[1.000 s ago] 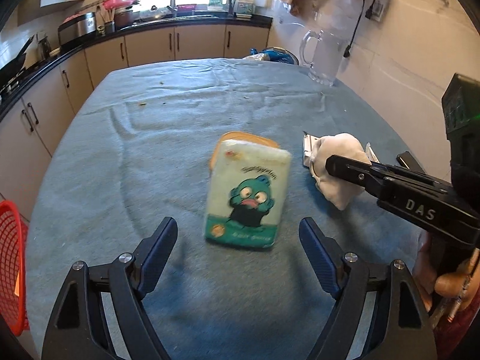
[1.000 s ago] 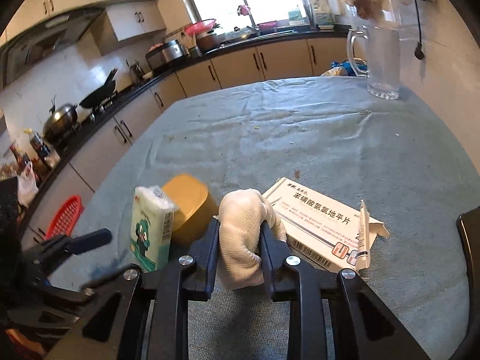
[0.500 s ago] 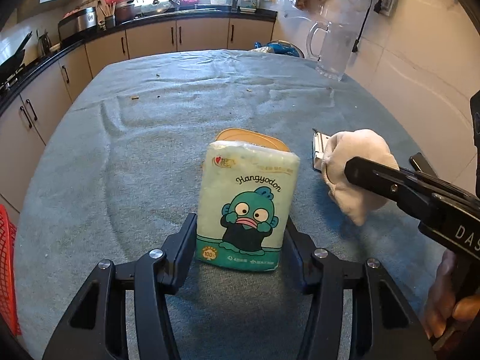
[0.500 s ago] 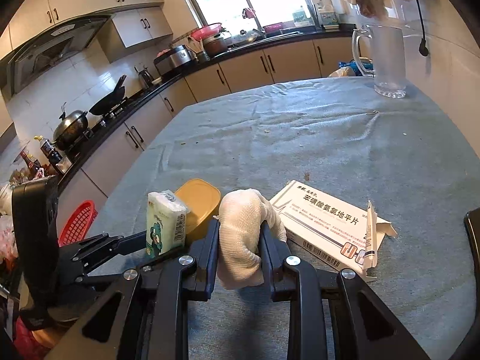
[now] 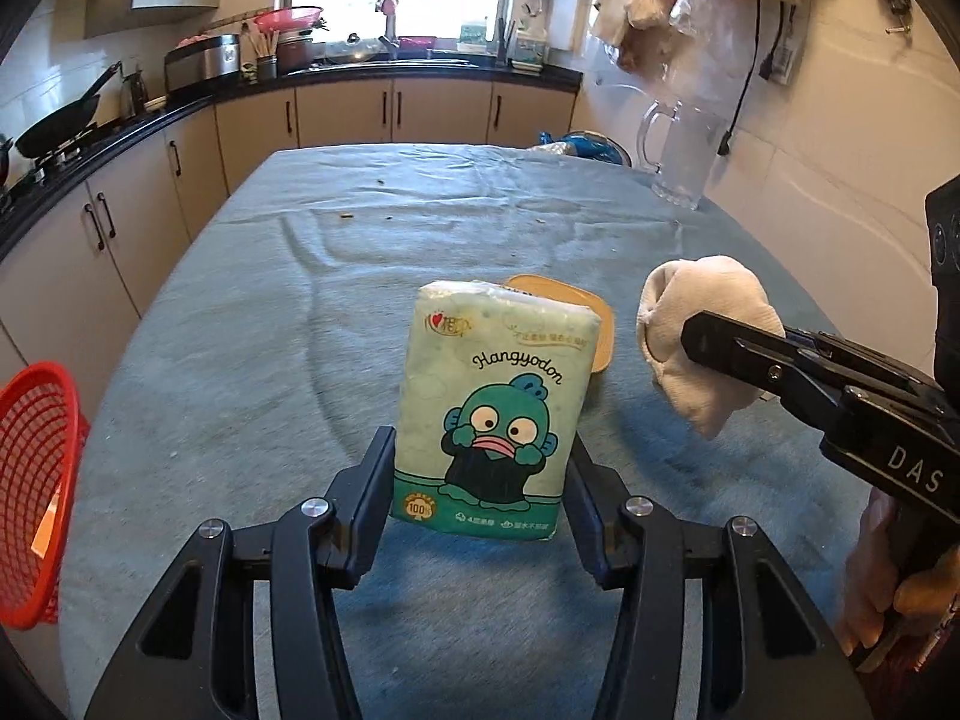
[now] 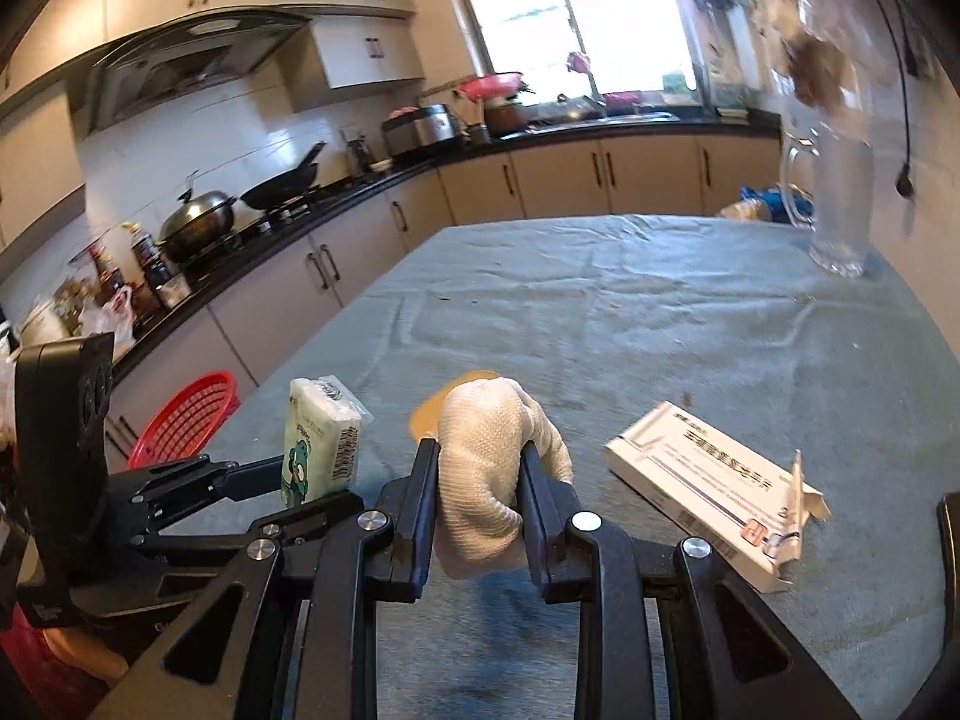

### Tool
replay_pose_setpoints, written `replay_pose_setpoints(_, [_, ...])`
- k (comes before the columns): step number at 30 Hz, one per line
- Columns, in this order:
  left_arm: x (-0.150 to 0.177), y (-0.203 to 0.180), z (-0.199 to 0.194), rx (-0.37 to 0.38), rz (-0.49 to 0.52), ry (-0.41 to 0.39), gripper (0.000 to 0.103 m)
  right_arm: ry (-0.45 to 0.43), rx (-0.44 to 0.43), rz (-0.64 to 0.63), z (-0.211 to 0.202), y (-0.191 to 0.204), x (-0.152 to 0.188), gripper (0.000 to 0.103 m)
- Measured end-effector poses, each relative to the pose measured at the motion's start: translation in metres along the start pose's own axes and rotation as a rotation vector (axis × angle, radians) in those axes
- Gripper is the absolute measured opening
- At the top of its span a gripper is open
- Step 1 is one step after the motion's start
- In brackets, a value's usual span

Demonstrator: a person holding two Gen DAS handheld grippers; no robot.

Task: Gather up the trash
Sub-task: 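Carry the tissue pack with the left tool while the right tool carries the cloth to the basket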

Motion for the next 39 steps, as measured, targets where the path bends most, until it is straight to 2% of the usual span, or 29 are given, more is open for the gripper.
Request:
replay_pose_setpoints(28, [0.009, 0.018, -0.038, -0.013, -0.031, -0.079, 0.051, 0.009, 0.021, -0.005, 0.006, -0.003, -0.001, 0.027])
replay_pose_setpoints(39, [0.011, 0.029, -0.059, -0.011, -0.054, -0.113, 0.051, 0.008, -0.052, 0.045, -0.007, 0.020, 0.001, 0.027])
Point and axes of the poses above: each gripper's, at about its wrist camera, not at the fingertips, and z roughly the way its jaws point, y to its left, x to its underside, the point moved 3 cm from there along z, roughly the way its jaws point, and after that the axes turned 4 degrees about -z, right-handed, at the moved point
